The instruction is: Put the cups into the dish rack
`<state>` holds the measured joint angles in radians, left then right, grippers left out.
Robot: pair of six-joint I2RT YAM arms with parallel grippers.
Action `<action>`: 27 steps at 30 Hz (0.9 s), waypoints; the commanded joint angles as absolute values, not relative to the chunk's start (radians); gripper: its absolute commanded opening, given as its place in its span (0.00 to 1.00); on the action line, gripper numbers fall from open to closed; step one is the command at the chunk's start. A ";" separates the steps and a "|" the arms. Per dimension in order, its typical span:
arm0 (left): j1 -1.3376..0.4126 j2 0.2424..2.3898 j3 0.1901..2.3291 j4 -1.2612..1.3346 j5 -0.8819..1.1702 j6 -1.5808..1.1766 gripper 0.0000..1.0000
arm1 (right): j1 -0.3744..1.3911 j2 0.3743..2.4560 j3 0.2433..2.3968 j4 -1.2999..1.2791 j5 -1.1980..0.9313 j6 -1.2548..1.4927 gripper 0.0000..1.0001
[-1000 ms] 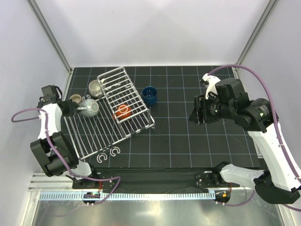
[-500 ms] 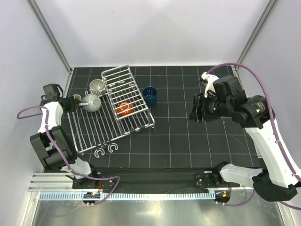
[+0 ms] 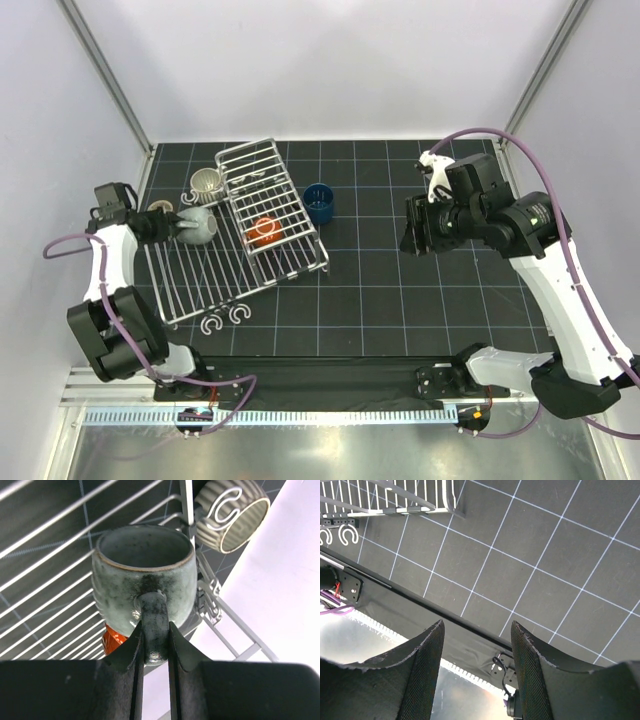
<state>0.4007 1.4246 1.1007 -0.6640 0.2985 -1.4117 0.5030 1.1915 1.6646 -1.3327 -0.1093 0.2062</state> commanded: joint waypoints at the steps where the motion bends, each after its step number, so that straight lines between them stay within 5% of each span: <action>1: 0.391 1.350 1.111 -0.629 0.385 -1.463 0.00 | 0.485 1.190 1.698 -1.312 -0.135 0.158 0.58; 14: 0.170 1.352 1.109 -0.712 0.272 -1.428 0.00 | 0.485 1.174 1.681 -1.310 -0.135 0.150 0.58; 27: 0.199 1.327 1.012 -0.634 0.305 -1.531 0.00 | 0.483 1.169 1.695 -1.322 -0.133 0.155 0.58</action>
